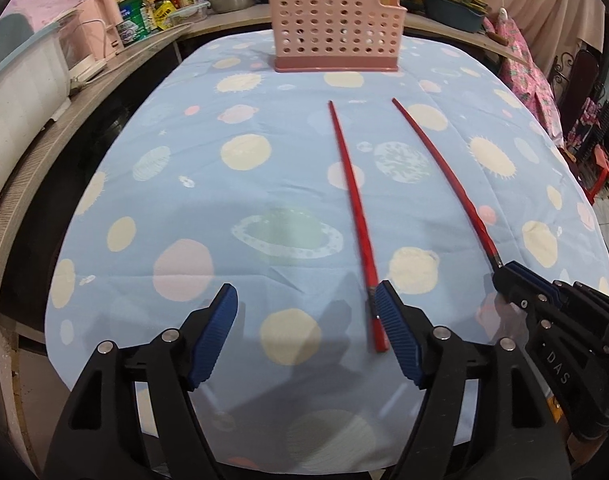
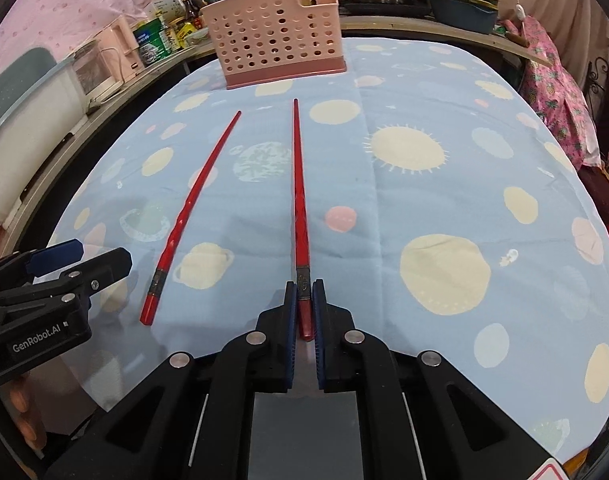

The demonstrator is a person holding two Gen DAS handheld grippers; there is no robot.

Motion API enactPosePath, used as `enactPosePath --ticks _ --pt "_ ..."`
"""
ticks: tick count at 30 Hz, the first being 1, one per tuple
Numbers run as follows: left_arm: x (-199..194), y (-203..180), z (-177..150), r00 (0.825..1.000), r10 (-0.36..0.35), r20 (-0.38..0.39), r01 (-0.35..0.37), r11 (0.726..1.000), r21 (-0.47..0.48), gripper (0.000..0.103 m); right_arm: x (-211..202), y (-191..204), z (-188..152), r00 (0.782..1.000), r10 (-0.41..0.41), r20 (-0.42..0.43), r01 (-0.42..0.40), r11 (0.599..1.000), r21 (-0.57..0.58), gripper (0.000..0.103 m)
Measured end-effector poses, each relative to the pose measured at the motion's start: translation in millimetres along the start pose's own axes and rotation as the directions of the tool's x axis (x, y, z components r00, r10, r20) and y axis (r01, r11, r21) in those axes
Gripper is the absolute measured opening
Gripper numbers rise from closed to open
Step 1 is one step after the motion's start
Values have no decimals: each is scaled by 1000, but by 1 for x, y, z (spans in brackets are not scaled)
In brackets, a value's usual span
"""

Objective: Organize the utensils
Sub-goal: 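Grasp a red chopstick with the right tool while the left tool grasps the other, then lift both red chopsticks and carry them over the pink basket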

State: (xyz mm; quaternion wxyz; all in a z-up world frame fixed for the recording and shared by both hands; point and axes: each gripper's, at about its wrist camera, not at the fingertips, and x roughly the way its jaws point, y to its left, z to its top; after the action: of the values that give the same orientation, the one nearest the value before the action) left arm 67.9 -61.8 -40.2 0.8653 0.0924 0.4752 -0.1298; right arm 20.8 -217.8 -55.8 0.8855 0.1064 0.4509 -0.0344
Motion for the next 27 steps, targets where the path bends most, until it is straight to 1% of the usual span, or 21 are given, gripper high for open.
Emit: enactPosePath --ticks 5,10,12,14,16,17,21,22,23,24,26,27 --pt "8 -10 -3 1000 -12 -23 13 1000 14 68 -1 0 -2 1000 -6 3 6 1000 -3 7" --pt "14 -10 -5 999 -22 -46 22 1000 5 67 -1 -1 -2 1000 -4 3 4 1000 -3 7" --pt "17 -9 -6 998 -25 -58 24 1000 -4 65 -1 -1 -2 1000 -5 3 5 1000 -4 7" --pt "16 -9 -7 998 -22 -53 22 1000 -2 62 -1 -1 -2 1000 -6 4 6 1000 -5 7" --pt "16 -8 -6 998 -24 -50 24 1000 -2 57 -1 -1 -2 1000 -6 4 6 1000 -5 7" --pt "16 -7 -6 999 -23 -48 23 1000 -1 52 -1 -1 -2 1000 -6 3 6 1000 -5 7" --pt "14 -6 -6 998 -37 -45 37 999 2 31 -1 0 -2 1000 -8 4 8 1000 -6 7" --pt "13 -5 -6 998 -42 -46 42 999 0 29 -1 0 -2 1000 -8 4 8 1000 -6 7" --pt "13 -5 -6 998 -46 -46 46 999 -2 24 -1 0 -2 1000 -9 4 9 1000 -7 7" --pt "13 -5 -6 998 -51 -47 51 999 -3 17 -1 -1 -2 1000 -9 4 9 1000 -8 7" --pt "12 -4 -6 997 -65 -52 65 998 -9 7 -1 0 -2 1000 -10 3 10 1000 -8 7" --pt "13 -3 -5 996 -73 -54 72 997 -13 7 -1 0 -2 1000 -10 3 10 1000 -8 7"
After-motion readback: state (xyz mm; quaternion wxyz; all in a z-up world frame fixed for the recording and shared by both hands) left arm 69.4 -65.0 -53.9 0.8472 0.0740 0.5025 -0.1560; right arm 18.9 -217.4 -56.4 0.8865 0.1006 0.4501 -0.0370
